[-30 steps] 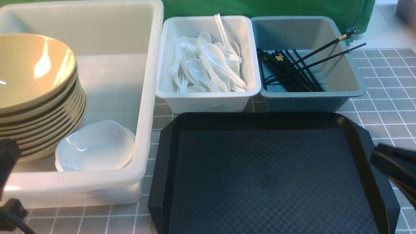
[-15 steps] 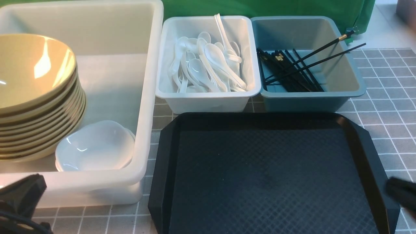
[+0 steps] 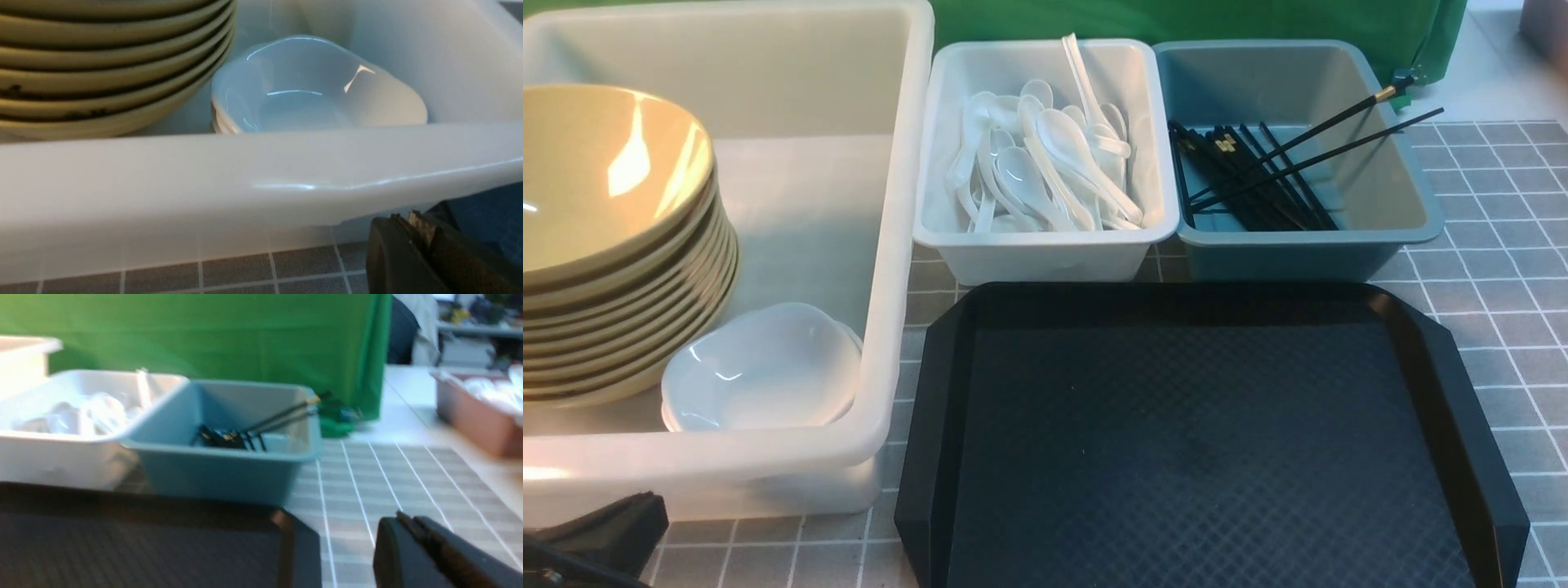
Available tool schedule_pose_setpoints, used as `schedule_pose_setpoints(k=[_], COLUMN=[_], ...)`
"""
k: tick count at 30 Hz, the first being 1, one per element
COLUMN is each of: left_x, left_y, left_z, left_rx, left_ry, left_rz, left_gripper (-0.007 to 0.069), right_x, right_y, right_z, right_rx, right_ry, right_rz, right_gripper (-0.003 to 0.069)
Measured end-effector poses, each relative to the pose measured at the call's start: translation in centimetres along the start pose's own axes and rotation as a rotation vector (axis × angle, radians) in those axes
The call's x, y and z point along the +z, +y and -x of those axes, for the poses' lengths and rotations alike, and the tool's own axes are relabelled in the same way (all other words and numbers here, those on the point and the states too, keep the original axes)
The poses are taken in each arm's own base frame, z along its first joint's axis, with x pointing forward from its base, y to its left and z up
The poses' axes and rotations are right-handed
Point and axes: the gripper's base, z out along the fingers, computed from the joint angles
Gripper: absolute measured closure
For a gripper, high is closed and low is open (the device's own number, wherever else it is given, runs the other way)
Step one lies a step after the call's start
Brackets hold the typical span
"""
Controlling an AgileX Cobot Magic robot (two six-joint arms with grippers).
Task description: On grey table put chopsticks spoon bowls plates into blue grey white boxes.
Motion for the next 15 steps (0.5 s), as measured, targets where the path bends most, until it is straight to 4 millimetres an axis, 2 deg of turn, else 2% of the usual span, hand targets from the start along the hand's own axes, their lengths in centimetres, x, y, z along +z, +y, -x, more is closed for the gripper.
schedule_pose_setpoints(k=[6, 15], left_x=[0.0, 0.0], left_y=[0.0, 0.0], left_z=[-0.1, -0.1], left_rx=[0.000, 0.000], left_ry=[0.007, 0.007], left_rz=[-0.001, -0.001], left_gripper=[0.0633, 0.0633], right_x=[-0.2, -0.2], right_y=[0.0, 0.0], right_z=[-1.8, -1.8], right_rx=[0.008, 0.059], right_ry=[0.194, 0.195], right_rz=[-0.004, -0.008], right_gripper=[0.0613, 0.0613])
